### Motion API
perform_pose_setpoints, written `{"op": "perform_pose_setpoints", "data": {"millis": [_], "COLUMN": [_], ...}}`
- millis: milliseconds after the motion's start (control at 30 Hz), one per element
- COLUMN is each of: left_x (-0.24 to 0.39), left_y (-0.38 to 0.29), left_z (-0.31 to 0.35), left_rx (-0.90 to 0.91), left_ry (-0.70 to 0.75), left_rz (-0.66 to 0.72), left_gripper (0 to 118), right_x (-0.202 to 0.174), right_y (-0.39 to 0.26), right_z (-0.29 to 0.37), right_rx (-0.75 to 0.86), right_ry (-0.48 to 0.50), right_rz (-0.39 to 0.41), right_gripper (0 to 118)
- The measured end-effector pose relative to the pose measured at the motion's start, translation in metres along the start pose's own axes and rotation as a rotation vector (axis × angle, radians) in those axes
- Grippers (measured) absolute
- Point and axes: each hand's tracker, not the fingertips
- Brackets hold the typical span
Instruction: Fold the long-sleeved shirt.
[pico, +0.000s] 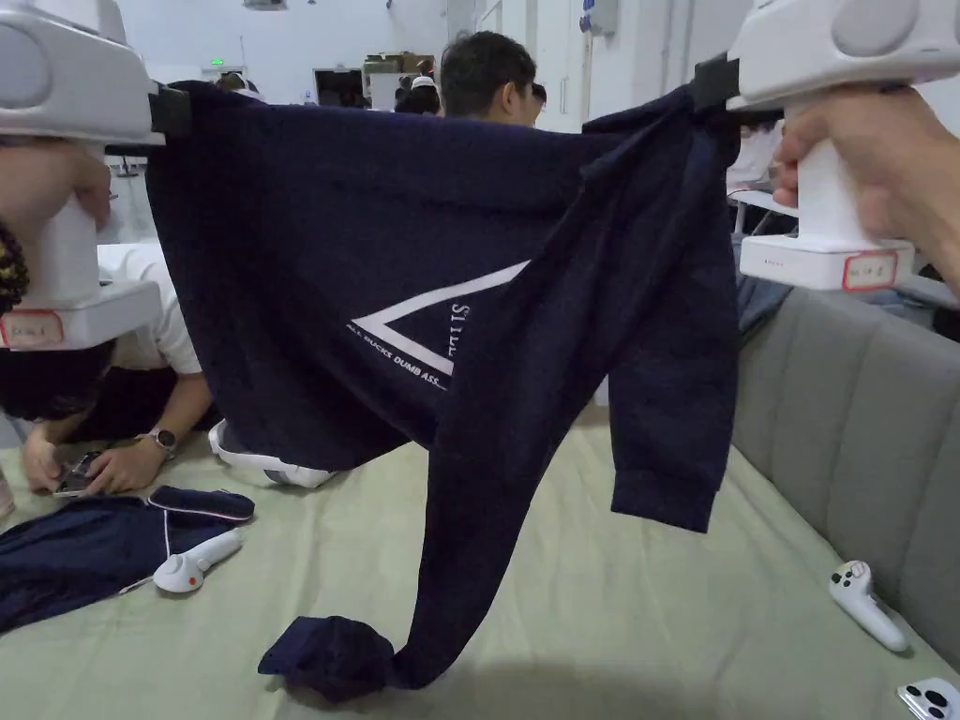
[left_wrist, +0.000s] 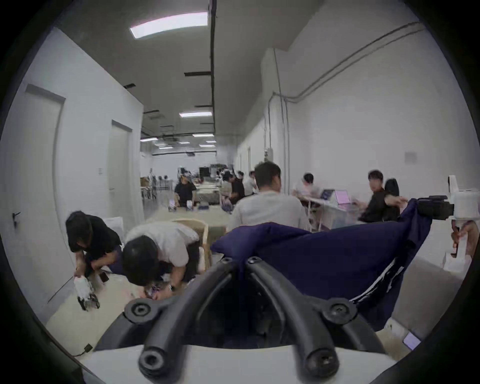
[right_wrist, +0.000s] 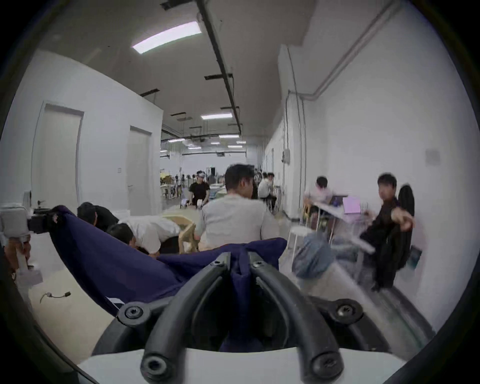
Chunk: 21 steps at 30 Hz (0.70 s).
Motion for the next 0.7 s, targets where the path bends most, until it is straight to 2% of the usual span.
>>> {"op": "perform_pose_setpoints", "data": {"millis": [167, 333, 567, 600, 700], "left_x": [0.001, 0.002, 0.019, 0.021, 0.030], "left_y": [0.025, -0.009, -0.163, -0.191, -0.259], "left_z": [0.012, 0.001, -0.015, -0.017, -0.008], "left_rx": [0.046, 0.041, -0.143, -0.226, -0.321], "left_ry": [0.021, -0.003, -0.016, -0.014, -0.006], "left_rz": [0.034, 0.045, 0.011, 0.015, 0.055], "left_gripper": [5, 6, 6, 6, 6], "right_x": [-0.004, 0.000, 0.007, 0.007, 0.005], "right_y": [0.027, -0.015, -0.185, -0.213, -0.295], "right_z": [-0.008, -0.019, -0.052, -0.056, -0.062], "right_rx": [0.048, -0.005, -0.232, -0.278, -0.417], "right_ry": [-0.028, -0.024, -0.018, -0.012, -0.019], "right_rz": [-0.024, -0.072, -0.176, -0.188, -0.214], "right_gripper": [9, 9, 9, 9, 9]}}
